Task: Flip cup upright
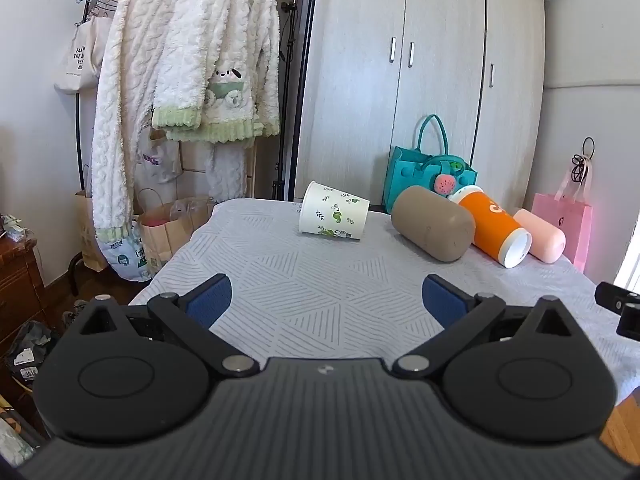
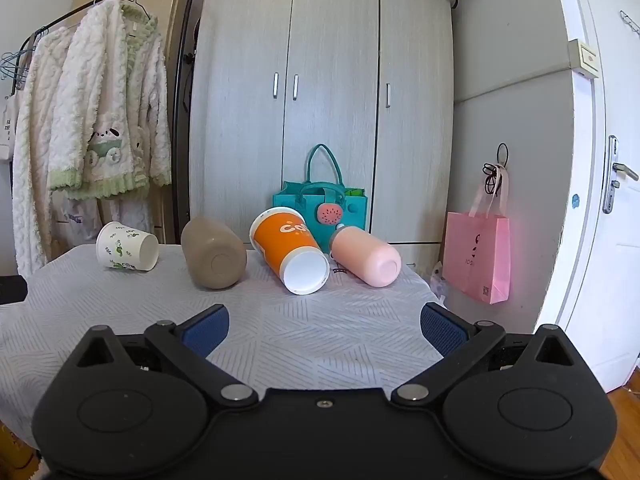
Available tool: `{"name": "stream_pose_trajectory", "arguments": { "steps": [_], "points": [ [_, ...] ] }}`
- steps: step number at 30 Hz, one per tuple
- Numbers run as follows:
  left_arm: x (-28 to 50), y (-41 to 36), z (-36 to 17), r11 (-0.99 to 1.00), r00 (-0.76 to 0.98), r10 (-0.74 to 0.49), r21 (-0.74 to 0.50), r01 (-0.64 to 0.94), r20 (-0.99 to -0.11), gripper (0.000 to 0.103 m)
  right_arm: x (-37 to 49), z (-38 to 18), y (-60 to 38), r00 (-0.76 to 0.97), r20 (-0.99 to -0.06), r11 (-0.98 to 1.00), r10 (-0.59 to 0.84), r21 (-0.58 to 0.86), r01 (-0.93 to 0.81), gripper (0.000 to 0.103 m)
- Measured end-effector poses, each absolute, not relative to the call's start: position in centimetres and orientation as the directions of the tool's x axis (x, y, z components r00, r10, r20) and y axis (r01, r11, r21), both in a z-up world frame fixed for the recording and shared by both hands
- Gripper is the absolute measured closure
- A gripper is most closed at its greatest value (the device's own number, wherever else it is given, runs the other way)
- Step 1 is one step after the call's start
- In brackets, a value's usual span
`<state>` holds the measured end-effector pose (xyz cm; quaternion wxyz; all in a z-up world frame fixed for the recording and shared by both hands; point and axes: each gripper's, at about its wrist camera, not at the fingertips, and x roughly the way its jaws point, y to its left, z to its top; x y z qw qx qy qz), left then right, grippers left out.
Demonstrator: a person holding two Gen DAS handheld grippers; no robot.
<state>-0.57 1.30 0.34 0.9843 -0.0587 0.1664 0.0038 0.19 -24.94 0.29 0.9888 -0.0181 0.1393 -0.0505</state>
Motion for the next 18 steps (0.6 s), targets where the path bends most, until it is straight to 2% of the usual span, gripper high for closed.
{"name": "stream_pose_trajectory", "arguments": {
  "steps": [18],
  "points": [
    [-0.50,1.32,0.40,0.994,0.942,0.003,-0.102,-0.040,-0.337,0.000,0.29,0.01,-25.28,0.955,-0.277,0.994,-0.108,-0.049,0.098,0.000]
  ]
}}
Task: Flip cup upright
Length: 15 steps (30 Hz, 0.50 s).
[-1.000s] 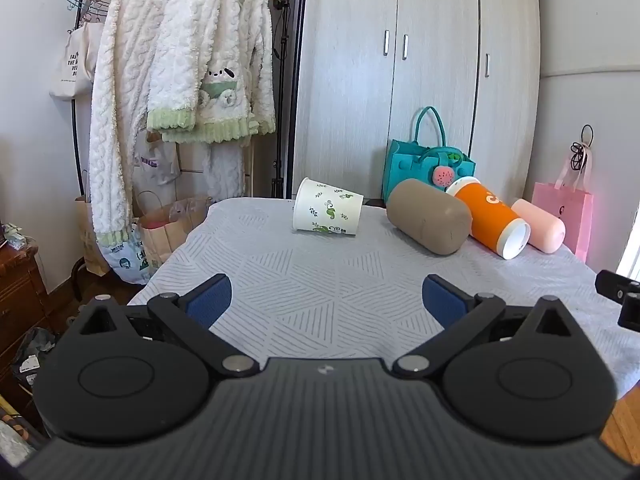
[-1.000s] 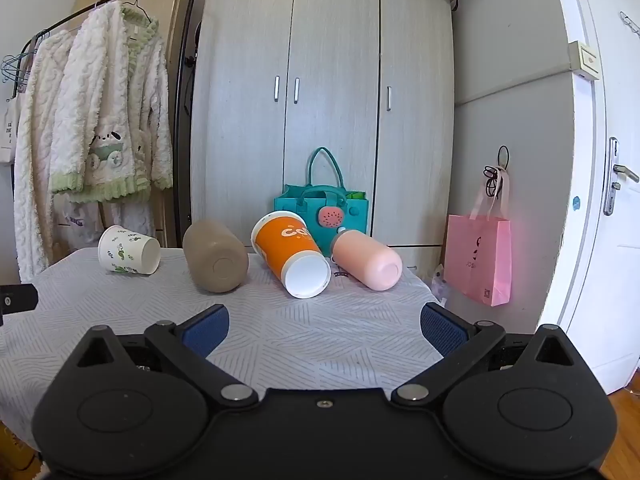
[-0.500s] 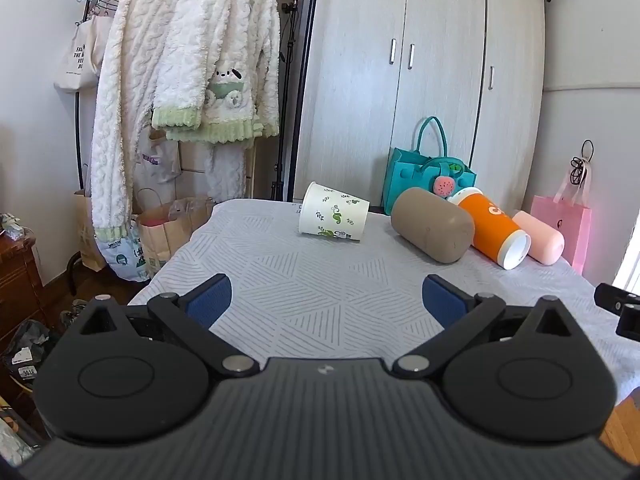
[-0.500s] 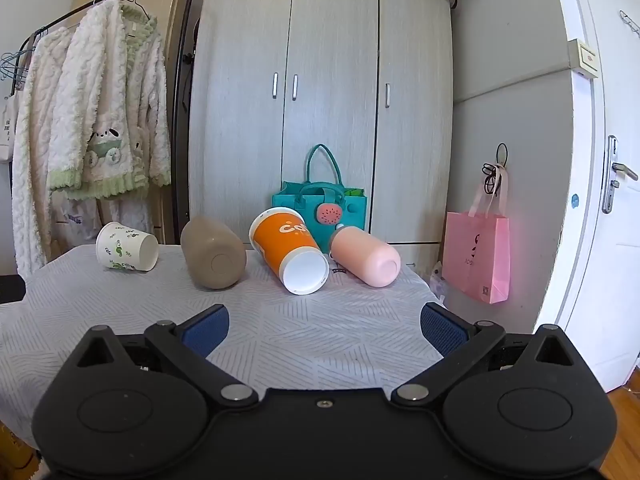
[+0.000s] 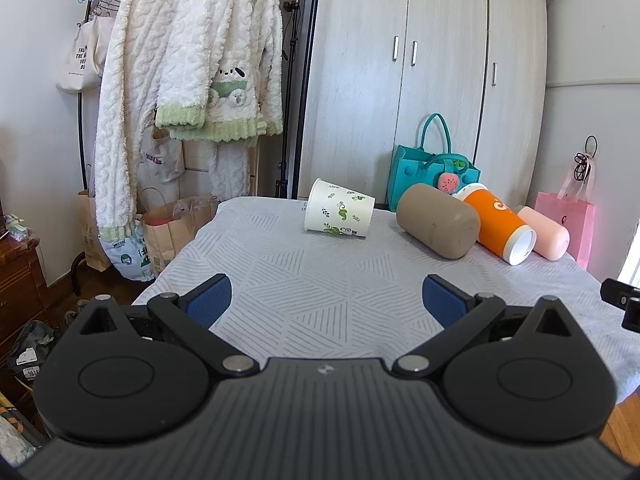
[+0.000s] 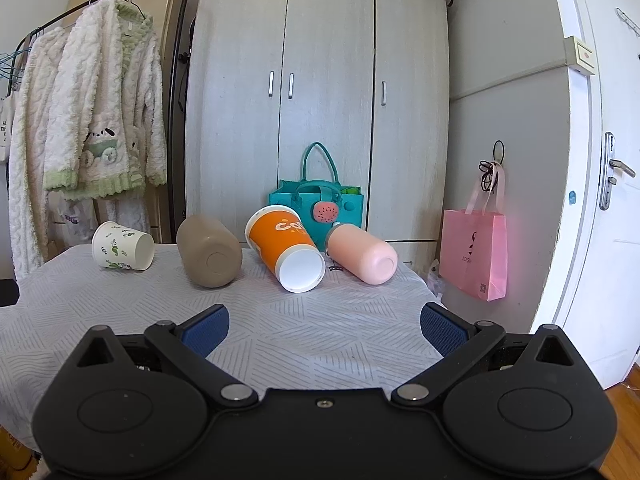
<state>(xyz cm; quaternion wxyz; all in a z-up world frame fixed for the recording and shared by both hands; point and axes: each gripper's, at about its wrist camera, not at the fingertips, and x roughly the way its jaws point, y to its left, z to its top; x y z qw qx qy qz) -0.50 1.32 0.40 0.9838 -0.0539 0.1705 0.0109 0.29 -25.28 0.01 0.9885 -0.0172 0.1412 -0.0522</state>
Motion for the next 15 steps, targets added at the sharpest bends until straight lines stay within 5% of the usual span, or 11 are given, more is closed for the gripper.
{"name": "stream_pose_trajectory", "arguments": {
  "steps": [15],
  "points": [
    [-0.07,0.72,-0.61,0.994,0.939,-0.003,-0.100,-0.034,-0.343,0.000,0.21,-0.08,-25.34,0.954,-0.280,0.994,-0.108,-0.048,0.099,0.000]
  ]
}}
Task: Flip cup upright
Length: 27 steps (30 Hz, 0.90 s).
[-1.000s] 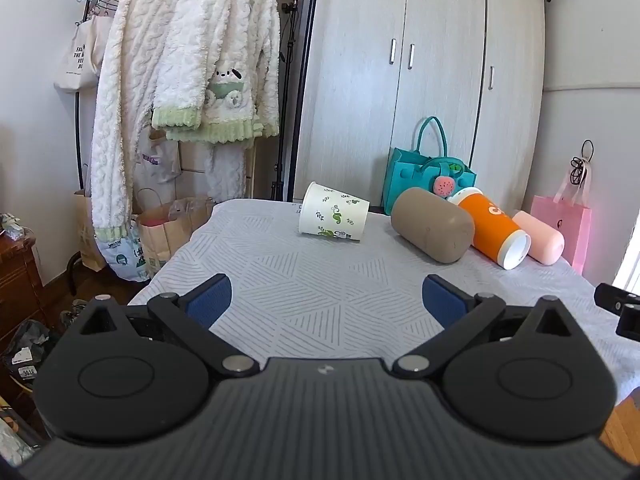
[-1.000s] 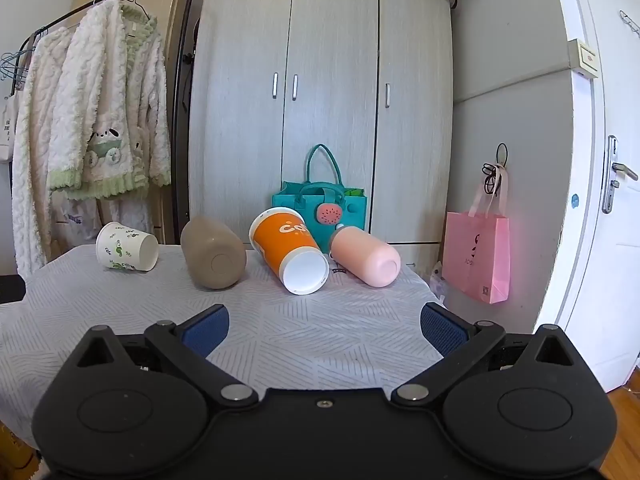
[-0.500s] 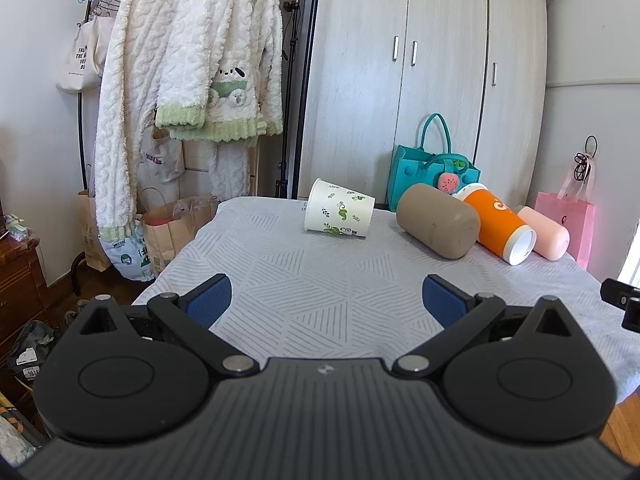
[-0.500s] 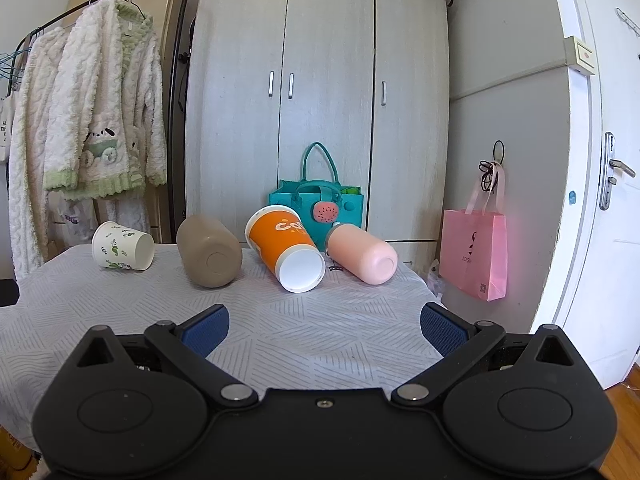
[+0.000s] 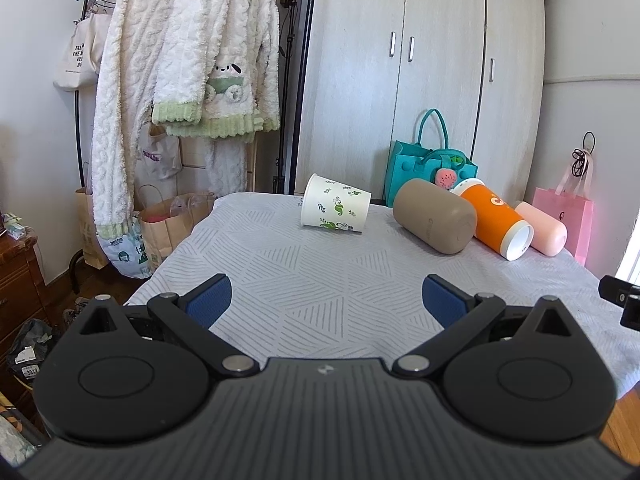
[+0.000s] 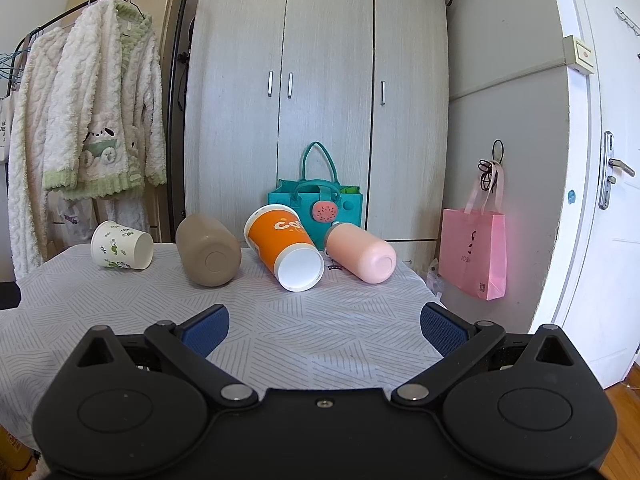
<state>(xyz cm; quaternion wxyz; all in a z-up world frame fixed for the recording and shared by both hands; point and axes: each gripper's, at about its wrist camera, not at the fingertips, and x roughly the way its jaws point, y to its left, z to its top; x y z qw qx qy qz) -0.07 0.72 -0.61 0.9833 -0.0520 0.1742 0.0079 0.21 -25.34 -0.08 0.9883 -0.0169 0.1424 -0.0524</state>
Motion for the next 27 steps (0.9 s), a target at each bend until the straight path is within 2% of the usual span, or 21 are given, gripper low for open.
{"name": "stream_pose_trajectory", "arguments": {
  "steps": [27],
  "points": [
    [-0.21,0.76,-0.68,0.994,0.931,-0.023,-0.109,-0.018,-0.364,0.000,0.43,0.12,-24.76,0.951,-0.291,0.994,-0.107,-0.050,0.096,0.000]
  ]
}}
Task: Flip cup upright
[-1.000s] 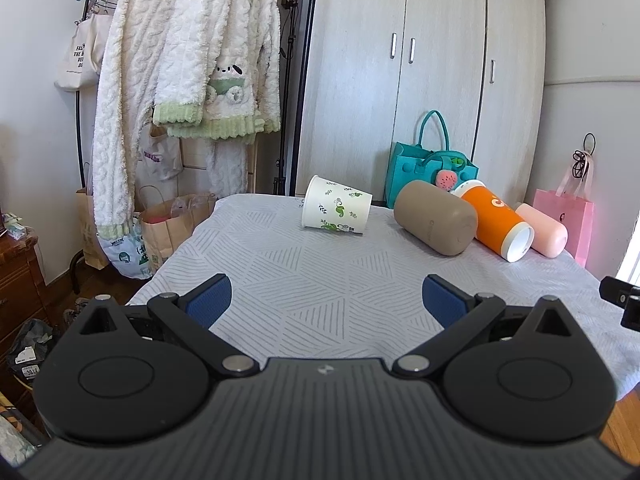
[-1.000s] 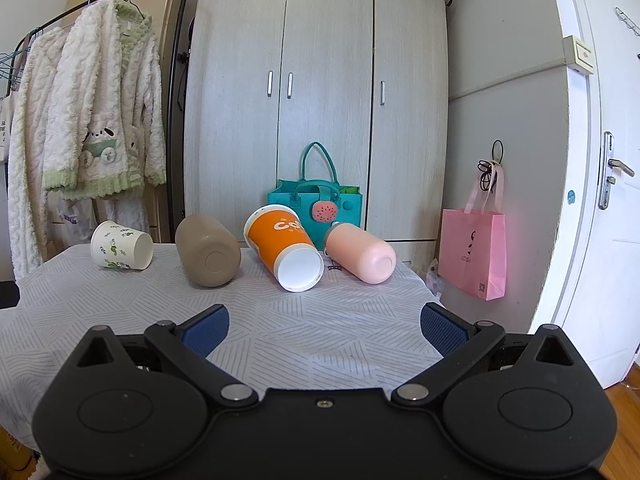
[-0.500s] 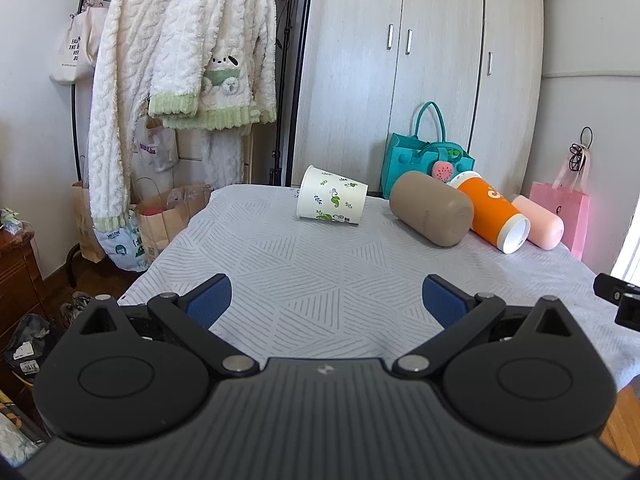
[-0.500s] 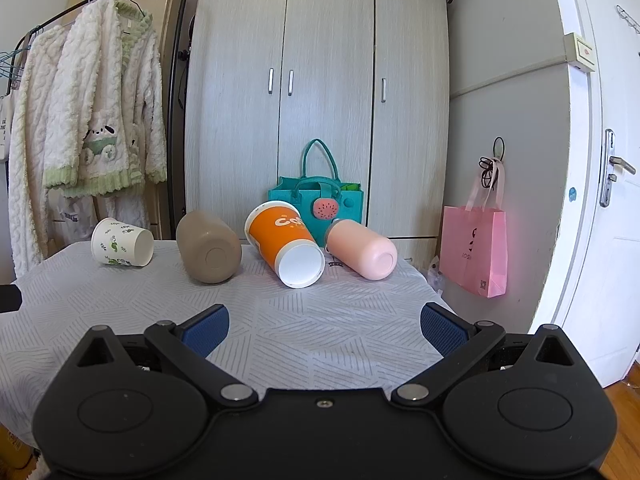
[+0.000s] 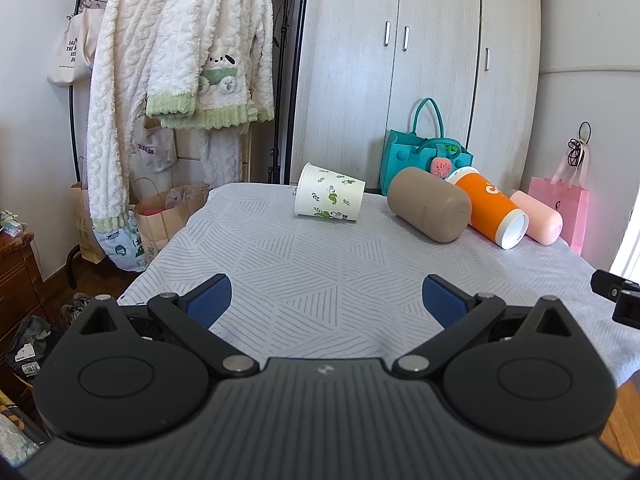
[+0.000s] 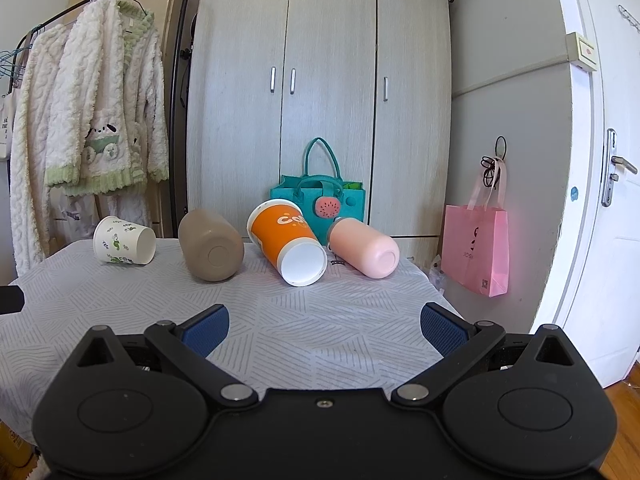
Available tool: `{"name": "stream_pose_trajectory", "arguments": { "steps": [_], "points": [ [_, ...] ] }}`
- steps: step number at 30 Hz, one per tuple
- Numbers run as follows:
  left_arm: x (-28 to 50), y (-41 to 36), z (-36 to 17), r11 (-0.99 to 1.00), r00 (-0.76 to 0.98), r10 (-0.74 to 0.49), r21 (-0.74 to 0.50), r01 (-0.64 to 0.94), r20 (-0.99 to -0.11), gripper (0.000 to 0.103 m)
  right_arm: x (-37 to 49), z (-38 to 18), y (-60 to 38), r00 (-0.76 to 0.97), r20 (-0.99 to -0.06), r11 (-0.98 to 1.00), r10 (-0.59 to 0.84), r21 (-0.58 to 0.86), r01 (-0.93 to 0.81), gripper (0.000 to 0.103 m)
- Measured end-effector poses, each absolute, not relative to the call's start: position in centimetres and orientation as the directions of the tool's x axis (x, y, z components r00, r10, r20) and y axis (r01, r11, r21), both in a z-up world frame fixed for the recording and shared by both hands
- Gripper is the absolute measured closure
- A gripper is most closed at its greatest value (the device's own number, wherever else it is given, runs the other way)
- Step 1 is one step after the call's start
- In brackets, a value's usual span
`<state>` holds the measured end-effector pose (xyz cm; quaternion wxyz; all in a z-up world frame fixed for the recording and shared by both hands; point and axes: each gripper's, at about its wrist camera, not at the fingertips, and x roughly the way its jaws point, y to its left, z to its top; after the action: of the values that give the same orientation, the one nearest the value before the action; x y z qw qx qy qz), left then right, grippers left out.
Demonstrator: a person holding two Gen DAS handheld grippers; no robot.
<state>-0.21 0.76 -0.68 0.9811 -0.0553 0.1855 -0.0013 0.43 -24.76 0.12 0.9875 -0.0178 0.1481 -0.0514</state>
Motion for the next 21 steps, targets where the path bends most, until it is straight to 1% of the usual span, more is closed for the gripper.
{"name": "stream_pose_trajectory", "arguments": {
  "steps": [9,14,18,21],
  "points": [
    [-0.2,0.8,-0.5,0.995,0.925,-0.016,-0.098,-0.023,-0.380,0.000,0.6,0.6,-24.8,0.946,-0.307,0.994,-0.104,-0.053,0.092,0.000],
    [-0.1,0.4,-0.2,0.996,0.912,-0.051,-0.087,0.016,-0.408,0.000,0.4,1.1,-24.9,0.944,-0.320,0.997,-0.076,-0.046,0.065,0.000],
    [0.1,0.0,0.4,0.995,0.903,-0.073,-0.087,0.040,-0.424,0.000,0.1,1.7,-24.7,0.947,-0.312,0.995,-0.083,-0.081,0.060,0.000],
    [0.3,-0.5,1.3,0.996,0.893,-0.090,-0.055,0.073,-0.441,0.000,0.0,2.6,-24.8,0.946,-0.317,0.994,-0.061,-0.108,0.027,0.000]
  ]
}}
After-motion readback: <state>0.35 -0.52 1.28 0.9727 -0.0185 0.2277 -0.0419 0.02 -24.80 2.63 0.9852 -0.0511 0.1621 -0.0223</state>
